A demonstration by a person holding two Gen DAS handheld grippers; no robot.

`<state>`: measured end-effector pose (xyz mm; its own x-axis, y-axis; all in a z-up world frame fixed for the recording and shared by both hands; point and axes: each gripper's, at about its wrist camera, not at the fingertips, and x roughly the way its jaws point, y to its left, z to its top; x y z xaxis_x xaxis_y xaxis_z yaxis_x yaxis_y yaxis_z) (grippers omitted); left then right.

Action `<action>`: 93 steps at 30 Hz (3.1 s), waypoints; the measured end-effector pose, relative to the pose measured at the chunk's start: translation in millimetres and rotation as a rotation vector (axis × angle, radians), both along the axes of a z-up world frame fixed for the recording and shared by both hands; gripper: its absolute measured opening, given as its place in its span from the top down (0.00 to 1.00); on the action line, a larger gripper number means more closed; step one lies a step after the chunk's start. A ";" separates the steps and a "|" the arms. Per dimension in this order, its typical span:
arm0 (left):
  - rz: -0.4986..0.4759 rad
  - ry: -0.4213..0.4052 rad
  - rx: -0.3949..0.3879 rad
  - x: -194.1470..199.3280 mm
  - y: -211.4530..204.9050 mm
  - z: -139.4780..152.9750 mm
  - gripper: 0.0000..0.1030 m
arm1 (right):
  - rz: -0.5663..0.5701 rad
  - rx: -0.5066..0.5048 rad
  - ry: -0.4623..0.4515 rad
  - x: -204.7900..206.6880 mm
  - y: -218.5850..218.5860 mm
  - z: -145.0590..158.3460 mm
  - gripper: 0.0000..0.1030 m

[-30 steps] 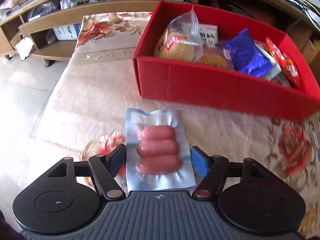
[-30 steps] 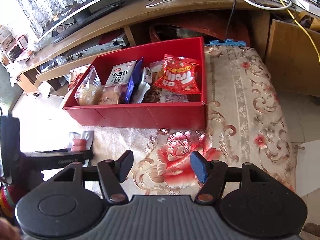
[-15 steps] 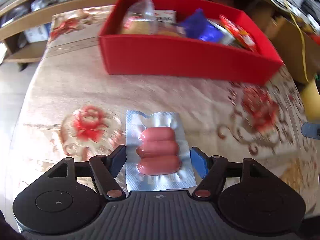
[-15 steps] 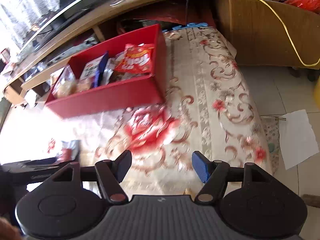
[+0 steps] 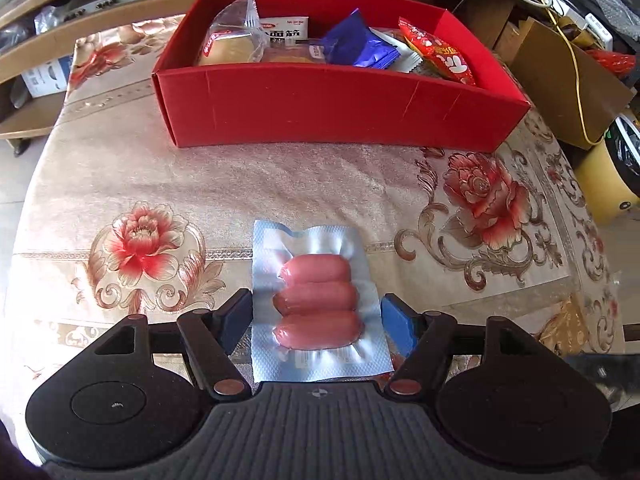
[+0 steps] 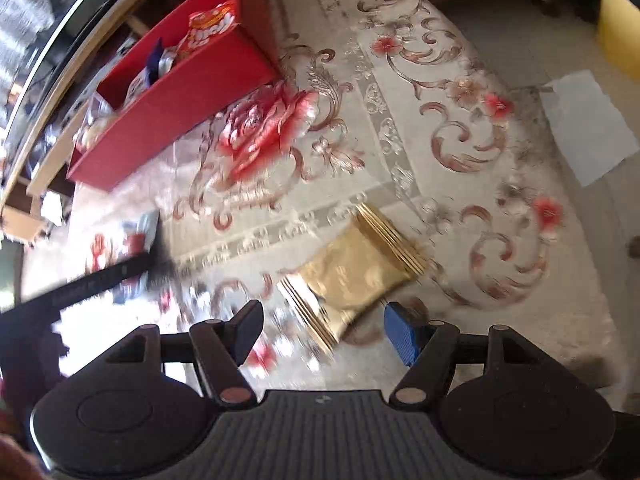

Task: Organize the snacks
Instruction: 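Grasp the sausage pack with left gripper while right grasps the gold biscuit, then carry the sausage pack and gold biscuit up and over the red box, then lower sausage pack and gold biscuit into the box and open both grippers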

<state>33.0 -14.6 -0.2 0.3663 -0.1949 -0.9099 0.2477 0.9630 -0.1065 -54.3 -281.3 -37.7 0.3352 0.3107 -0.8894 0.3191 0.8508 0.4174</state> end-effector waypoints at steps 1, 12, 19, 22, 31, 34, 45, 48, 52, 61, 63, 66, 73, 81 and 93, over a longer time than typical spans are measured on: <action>0.002 0.000 -0.003 -0.1 0.4 0.1 0.26 | -0.003 -0.009 -0.005 4.5 2.0 1.0 0.36; -0.011 -0.023 0.024 -3.4 -4.5 -1.0 0.21 | 0.239 -0.389 -0.109 35.7 53.4 1.3 0.47; -0.078 -0.054 0.132 -9.1 -27.5 -14.3 0.05 | 0.302 -0.419 -0.144 27.0 54.4 3.4 0.63; -0.042 -0.066 0.130 -11.3 -24.0 -12.1 0.14 | 0.336 -0.374 -0.167 24.7 60.0 9.0 0.64; 0.005 -0.024 0.051 -4.4 -1.1 -1.3 0.27 | 0.374 -0.347 -0.226 29.4 73.7 21.5 0.65; 0.006 -0.036 0.001 -2.9 4.3 8.2 0.27 | 0.367 -0.329 -0.238 37.4 75.5 24.5 0.65; -0.039 -0.100 -0.076 2.7 3.4 30.9 0.27 | 0.349 -0.281 -0.276 54.0 79.7 35.0 0.66; -0.032 -0.117 -0.097 6.6 3.9 38.4 0.27 | 0.333 -0.266 -0.307 59.4 77.9 44.3 0.66; -0.039 -0.137 -0.121 16.5 -1.4 47.0 0.27 | 0.297 -0.242 -0.343 72.8 71.8 56.8 0.66; -0.026 -0.201 -0.177 55.9 -15.1 62.5 0.27 | 0.229 -0.192 -0.410 119.4 59.4 77.6 0.66; -0.016 -0.207 -0.183 66.2 -15.9 63.5 0.27 | 0.224 -0.196 -0.420 129.9 58.3 80.7 0.66; 0.001 -0.215 -0.186 83.1 -17.8 63.9 0.27 | 0.211 -0.199 -0.430 147.9 56.7 83.2 0.66; 0.033 -0.229 -0.165 118.8 -20.6 60.1 0.27 | 0.190 -0.195 -0.424 190.3 54.9 77.7 0.67; 0.062 -0.210 -0.138 146.7 -18.7 43.3 0.27 | 0.183 -0.195 -0.411 222.4 57.5 63.6 0.67; 0.063 -0.225 -0.102 152.5 -23.0 39.0 0.25 | 0.161 -0.193 -0.413 227.0 53.6 62.8 0.66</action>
<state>185.5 -37.6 38.8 0.5714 -0.2518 -0.7811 0.2160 0.9644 -0.1529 172.7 -227.7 25.1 0.6342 0.2297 -0.7383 0.0180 0.9502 0.3111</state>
